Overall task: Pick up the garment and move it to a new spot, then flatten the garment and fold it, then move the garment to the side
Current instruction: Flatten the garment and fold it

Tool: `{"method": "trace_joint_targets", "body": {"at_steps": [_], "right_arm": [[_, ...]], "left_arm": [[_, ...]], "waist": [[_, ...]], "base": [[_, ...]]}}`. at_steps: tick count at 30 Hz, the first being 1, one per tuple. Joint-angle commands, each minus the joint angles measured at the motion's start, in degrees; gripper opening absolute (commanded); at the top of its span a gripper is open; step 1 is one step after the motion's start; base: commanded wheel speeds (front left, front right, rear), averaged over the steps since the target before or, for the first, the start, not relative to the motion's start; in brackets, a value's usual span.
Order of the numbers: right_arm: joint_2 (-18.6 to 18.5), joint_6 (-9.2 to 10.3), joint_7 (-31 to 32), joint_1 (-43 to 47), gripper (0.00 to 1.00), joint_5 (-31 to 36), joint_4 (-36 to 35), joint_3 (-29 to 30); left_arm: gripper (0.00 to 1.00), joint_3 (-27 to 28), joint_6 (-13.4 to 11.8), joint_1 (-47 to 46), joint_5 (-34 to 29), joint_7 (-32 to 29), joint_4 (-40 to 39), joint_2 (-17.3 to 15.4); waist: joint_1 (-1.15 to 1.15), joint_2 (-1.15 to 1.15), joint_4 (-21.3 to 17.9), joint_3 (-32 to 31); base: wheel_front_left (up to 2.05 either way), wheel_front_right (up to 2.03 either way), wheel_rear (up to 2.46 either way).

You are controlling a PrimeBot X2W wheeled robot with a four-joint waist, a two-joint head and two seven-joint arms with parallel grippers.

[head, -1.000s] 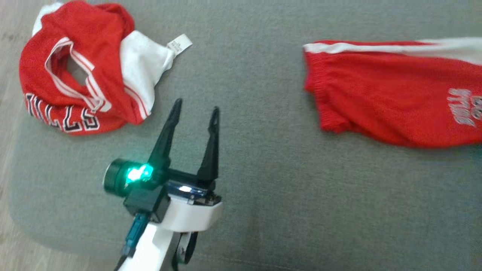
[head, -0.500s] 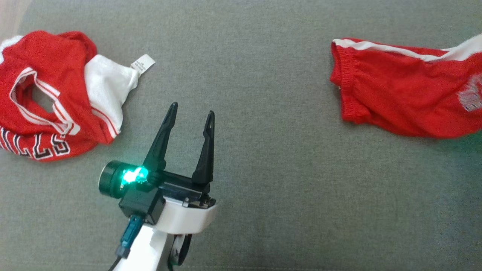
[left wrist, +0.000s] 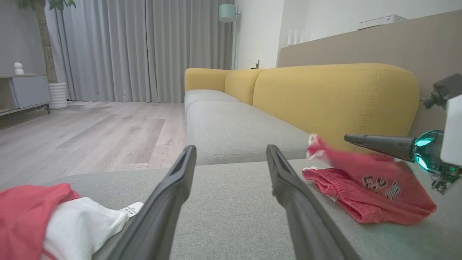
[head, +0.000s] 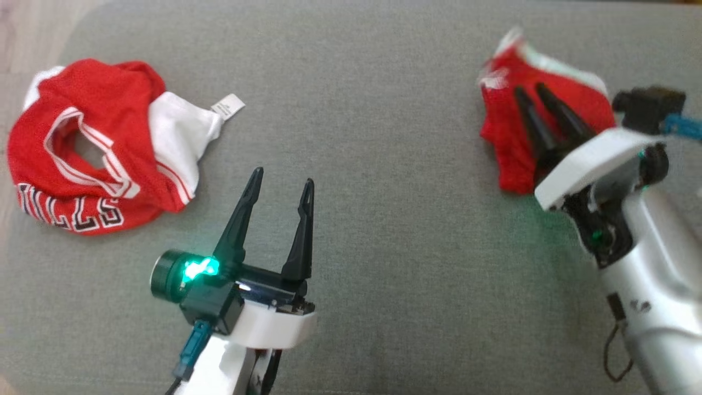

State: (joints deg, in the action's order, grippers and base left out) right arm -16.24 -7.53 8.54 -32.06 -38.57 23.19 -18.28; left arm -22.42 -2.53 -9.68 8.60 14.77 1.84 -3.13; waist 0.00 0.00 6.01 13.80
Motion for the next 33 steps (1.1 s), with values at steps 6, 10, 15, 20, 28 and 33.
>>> {"method": "trace_joint_targets", "body": {"at_steps": [6,10,15,20,28,33], "right_arm": [[-0.23,0.04,-10.74,4.81,1.00,8.34,-5.48,3.50],[0.47,0.04,-18.62,11.09,1.00,11.91,-7.14,6.21],[2.02,0.04,-23.15,21.13,1.00,15.00,-7.94,10.22],[6.27,0.04,-23.51,31.37,1.00,19.55,-14.21,15.70],[8.77,0.04,-23.53,39.07,1.00,24.55,-17.25,17.27],[9.20,0.04,-23.53,39.32,1.00,25.02,-17.06,17.35]], "left_arm": [[1.00,2.25,-0.80,1.84,2.10,0.23,-0.02,0.23],[1.00,3.15,-0.96,4.09,2.88,0.23,1.40,0.23],[1.00,4.60,-1.58,7.56,3.31,0.23,3.35,0.24],[1.00,6.63,-2.61,10.69,3.35,0.23,4.59,0.24],[1.00,8.76,-3.92,14.48,3.19,0.23,5.01,0.24],[1.00,9.06,-3.92,14.53,2.90,0.23,5.30,0.24]], "waist": [[0.00,0.00,0.07,-4.98],[0.00,0.00,-1.16,-9.10],[0.00,0.00,-2.43,-13.62],[0.00,0.00,-3.12,-15.66],[0.00,0.00,-3.39,-17.73],[0.00,0.00,-3.57,-17.92]], "base": [[0.00,0.00,0.00],[0.00,0.00,0.00],[0.00,0.00,0.00],[0.00,0.00,0.00],[0.00,0.00,0.00],[0.00,0.00,0.00]]}}
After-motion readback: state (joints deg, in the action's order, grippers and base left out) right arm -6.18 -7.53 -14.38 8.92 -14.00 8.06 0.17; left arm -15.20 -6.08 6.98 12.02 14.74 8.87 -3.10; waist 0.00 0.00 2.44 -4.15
